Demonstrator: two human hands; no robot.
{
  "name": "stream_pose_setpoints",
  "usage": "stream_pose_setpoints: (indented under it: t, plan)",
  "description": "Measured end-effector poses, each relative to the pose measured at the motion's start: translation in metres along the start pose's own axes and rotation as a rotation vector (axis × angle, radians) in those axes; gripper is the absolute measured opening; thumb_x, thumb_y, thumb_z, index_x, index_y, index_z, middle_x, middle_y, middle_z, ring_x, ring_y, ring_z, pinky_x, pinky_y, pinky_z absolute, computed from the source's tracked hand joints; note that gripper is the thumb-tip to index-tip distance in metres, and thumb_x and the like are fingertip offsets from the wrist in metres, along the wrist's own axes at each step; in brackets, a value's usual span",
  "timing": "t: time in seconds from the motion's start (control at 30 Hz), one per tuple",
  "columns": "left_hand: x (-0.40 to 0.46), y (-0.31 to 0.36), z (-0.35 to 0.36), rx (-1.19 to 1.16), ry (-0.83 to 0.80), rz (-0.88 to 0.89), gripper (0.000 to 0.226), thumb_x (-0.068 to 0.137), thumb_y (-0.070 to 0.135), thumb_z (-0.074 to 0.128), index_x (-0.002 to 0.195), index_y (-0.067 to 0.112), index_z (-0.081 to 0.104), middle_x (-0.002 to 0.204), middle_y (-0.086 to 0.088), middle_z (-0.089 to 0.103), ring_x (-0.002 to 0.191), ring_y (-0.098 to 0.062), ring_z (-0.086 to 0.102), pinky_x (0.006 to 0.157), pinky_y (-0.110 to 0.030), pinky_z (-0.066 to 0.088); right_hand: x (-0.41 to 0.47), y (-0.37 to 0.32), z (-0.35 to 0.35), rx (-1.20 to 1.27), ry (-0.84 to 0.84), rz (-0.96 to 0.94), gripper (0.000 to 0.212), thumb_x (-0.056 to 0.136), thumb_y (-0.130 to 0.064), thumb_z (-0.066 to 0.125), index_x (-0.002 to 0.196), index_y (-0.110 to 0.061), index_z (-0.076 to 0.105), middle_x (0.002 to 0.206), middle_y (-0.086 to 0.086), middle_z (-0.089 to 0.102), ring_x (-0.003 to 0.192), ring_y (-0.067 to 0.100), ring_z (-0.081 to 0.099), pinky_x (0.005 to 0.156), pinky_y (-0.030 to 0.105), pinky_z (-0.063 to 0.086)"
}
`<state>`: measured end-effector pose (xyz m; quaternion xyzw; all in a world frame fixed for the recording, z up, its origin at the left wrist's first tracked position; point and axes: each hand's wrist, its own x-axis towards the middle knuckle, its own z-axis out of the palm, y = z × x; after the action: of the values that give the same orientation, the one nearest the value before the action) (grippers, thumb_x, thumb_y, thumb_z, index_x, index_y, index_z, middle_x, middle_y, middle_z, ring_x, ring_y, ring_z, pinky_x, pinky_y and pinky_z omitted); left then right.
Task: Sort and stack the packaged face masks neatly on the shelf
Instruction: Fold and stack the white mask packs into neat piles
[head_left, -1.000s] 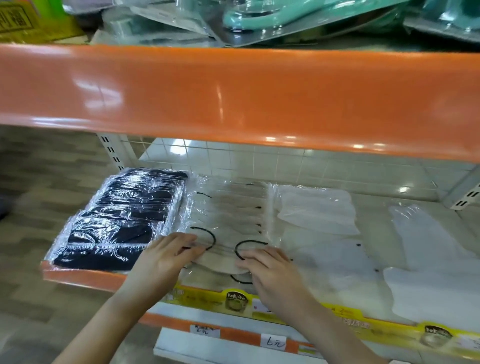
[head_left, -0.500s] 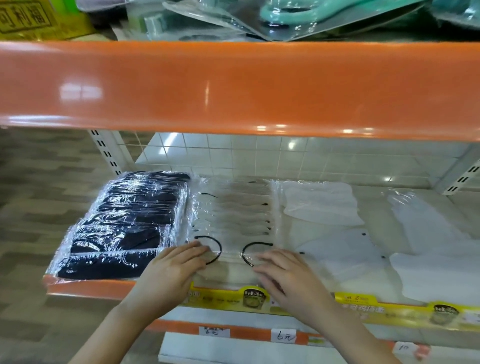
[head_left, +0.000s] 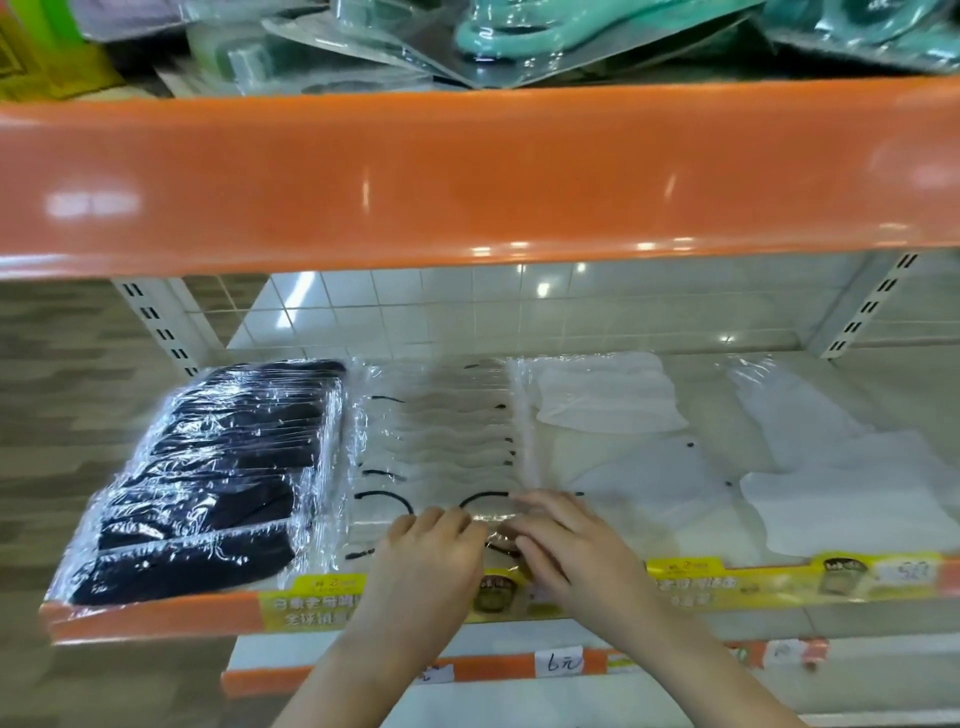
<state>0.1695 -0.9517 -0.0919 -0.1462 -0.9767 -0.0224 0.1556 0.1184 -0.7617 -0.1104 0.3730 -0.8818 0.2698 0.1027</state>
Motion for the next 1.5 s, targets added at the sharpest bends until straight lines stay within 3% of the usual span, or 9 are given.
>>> stream_pose_setpoints:
  t: [0.23,0.37,0.53,0.7,0.8,1.03,1.13,1.33,1.5]
  plan:
    - [0.056,0.061,0.016,-0.048,0.008,0.102,0.01,0.07,0.022,0.058,0.074,0.023,0.067,0.067,0.005,0.061,0.06,-0.019,0.061,0.051,-0.027,0.046,-0.013,0.039,-0.039,-0.08,0.075,0.132,0.033,0.083,-0.023,0.044,0.104,-0.017,0.069,0.112,-0.001,0.063,0.102,0.016,0.057,0.086,0.031,0.05]
    - [0.081,0.082,0.027,-0.028,-0.056,0.083,0.017,0.056,0.025,0.079,0.07,0.022,0.069,0.066,0.004,0.062,0.059,-0.019,0.062,0.046,-0.027,0.046,-0.02,0.07,-0.06,-0.13,-0.085,0.247,0.039,0.077,-0.026,0.05,0.112,-0.019,0.067,0.119,-0.001,0.061,0.111,0.017,0.053,0.088,0.036,0.053]
    - [0.103,0.106,0.038,-0.037,-0.166,0.005,0.038,0.048,0.046,0.083,0.074,0.022,0.07,0.073,0.006,0.064,0.067,-0.016,0.064,0.045,-0.028,0.047,-0.028,0.104,-0.089,-0.185,-0.388,0.369,0.066,0.084,-0.038,0.064,0.143,-0.024,0.038,0.154,-0.006,0.021,0.142,0.012,0.015,0.11,0.024,0.019]
    - [0.117,0.118,0.047,-0.102,-0.227,-0.171,0.062,0.055,0.054,0.083,0.099,0.015,0.065,0.096,-0.004,0.065,0.091,-0.027,0.065,0.064,-0.037,0.053,-0.03,0.123,-0.104,-0.207,-0.47,0.388,0.086,0.083,-0.052,0.065,0.15,-0.026,0.018,0.158,-0.004,0.005,0.145,0.012,0.002,0.109,0.022,0.014]
    - [0.123,0.123,0.046,-0.153,-0.301,-0.282,0.068,0.083,0.056,0.06,0.136,0.017,0.04,0.133,-0.003,0.045,0.128,-0.026,0.039,0.099,-0.037,0.036,-0.03,0.13,-0.105,-0.235,-0.474,0.38,0.086,0.083,-0.06,0.06,0.15,-0.029,0.016,0.158,-0.008,0.006,0.145,0.011,0.005,0.111,0.024,0.013]
    - [0.139,0.131,0.04,-0.185,-0.393,-0.39,0.067,0.085,0.05,0.063,0.136,0.016,0.035,0.133,-0.003,0.042,0.128,-0.023,0.034,0.098,-0.033,0.036,-0.034,0.137,-0.096,-0.305,-0.288,0.304,0.059,0.078,-0.063,0.042,0.127,-0.032,0.051,0.132,-0.01,0.044,0.123,0.016,0.045,0.092,0.034,0.039]
    - [0.142,0.136,0.039,-0.127,-0.347,-0.404,0.062,0.086,0.048,0.061,0.135,0.017,0.038,0.129,-0.002,0.048,0.124,-0.023,0.042,0.098,-0.034,0.032,-0.038,0.141,-0.087,-0.297,-0.126,0.272,0.043,0.072,-0.055,0.047,0.098,-0.027,0.066,0.102,-0.007,0.06,0.09,0.019,0.064,0.065,0.032,0.05]
    - [0.136,0.134,0.044,-0.11,-0.065,-0.298,0.056,0.035,0.03,0.094,0.084,0.022,0.069,0.07,0.004,0.059,0.062,-0.02,0.061,0.052,-0.031,0.048,-0.042,0.149,-0.081,-0.201,0.012,0.265,0.043,0.073,-0.047,0.05,0.11,-0.024,0.055,0.107,-0.002,0.059,0.096,0.021,0.058,0.071,0.034,0.052]
    - [0.132,0.139,0.029,-0.12,0.292,-0.084,0.055,0.068,-0.005,0.04,0.116,0.015,0.055,0.082,0.001,0.06,0.074,-0.024,0.058,0.07,-0.035,0.049,-0.037,0.156,-0.094,-0.084,0.174,0.328,0.067,0.073,-0.03,0.075,0.131,-0.023,0.041,0.133,0.003,0.049,0.12,0.027,0.046,0.093,0.044,0.045]
